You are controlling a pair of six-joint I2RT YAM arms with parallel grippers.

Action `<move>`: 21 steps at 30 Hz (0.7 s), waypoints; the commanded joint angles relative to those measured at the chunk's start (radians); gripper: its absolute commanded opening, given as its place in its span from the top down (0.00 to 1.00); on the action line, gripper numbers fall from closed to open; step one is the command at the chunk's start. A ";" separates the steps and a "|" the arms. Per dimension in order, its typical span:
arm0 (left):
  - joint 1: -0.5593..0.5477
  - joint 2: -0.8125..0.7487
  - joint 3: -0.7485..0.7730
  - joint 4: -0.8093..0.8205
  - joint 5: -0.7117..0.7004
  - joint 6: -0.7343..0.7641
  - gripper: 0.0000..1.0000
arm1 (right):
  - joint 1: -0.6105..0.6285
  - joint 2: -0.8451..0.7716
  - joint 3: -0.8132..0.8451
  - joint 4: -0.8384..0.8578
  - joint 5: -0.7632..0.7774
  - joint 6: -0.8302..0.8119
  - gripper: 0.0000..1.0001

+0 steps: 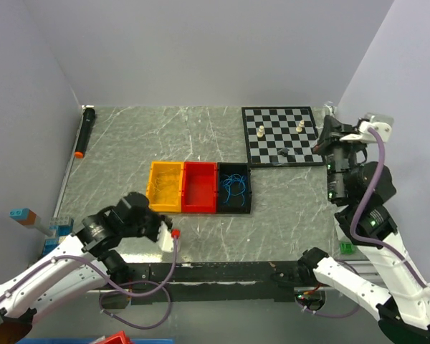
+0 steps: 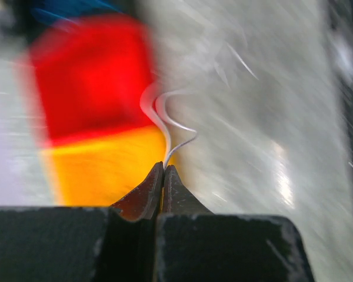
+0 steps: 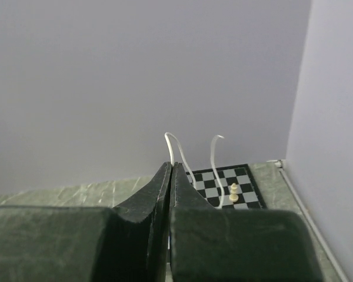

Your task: Untangle the cables

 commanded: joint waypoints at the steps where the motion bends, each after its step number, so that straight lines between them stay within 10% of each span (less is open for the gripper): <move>1: 0.005 0.027 0.169 0.310 0.102 -0.216 0.99 | -0.007 0.032 0.039 -0.012 -0.109 0.048 1.00; 21: 0.004 0.184 0.464 0.396 0.120 -0.074 0.99 | 0.013 0.398 0.220 0.029 -0.629 0.151 1.00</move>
